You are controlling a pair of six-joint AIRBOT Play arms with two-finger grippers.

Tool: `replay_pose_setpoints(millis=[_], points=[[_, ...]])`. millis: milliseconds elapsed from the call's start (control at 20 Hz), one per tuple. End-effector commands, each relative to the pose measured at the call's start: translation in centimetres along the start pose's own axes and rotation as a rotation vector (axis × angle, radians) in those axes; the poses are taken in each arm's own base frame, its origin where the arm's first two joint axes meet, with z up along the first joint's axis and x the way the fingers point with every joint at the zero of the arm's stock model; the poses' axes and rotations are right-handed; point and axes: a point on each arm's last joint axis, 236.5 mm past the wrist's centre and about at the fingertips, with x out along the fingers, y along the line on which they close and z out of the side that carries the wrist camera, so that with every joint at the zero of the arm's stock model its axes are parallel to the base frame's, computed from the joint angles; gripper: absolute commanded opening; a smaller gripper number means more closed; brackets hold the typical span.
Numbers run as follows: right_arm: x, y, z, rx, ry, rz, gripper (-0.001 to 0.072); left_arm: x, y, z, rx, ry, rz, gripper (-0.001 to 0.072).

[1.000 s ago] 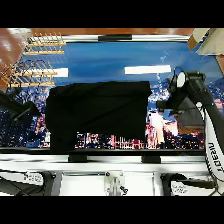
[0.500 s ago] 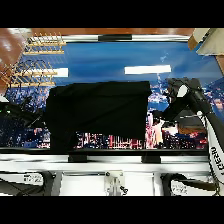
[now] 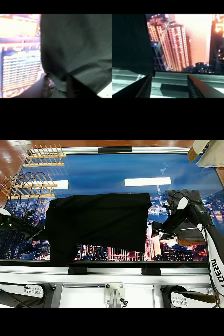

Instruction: Fold the shirts.

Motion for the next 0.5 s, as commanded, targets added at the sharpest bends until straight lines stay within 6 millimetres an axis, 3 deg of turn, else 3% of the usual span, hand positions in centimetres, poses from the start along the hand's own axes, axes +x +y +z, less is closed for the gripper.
replay_pose_setpoints(millis=[0,50,200,250,300,450], points=[[1.1,0.4,-0.9,-0.002,0.03,0.031,0.0557,1.2,-0.5,-0.3,0.043,0.044,0.002,0.0078],[2.2,0.6,-1.9,0.003,0.069,0.062,0.0557,1.4,-1.0,-0.3,0.102,0.05,-0.001,0.003],[5.5,3.0,-4.6,0.052,0.142,0.224,0.0558,1.5,-1.5,-0.5,0.151,0.061,-0.004,0.003],[6.3,3.9,-4.9,0.072,0.141,0.268,0.0639,1.4,-1.6,-0.8,0.158,0.067,-0.009,0.0029],[6.9,4.7,-5.0,0.072,0.135,0.299,0.0663,1.2,-1.5,-0.9,0.16,0.071,-0.013,0.003],[8.1,5.5,-4.9,0.064,0.109,0.291,0.0659,0.5,-1.4,-1.1,0.154,0.063,-0.019,0.0029]])
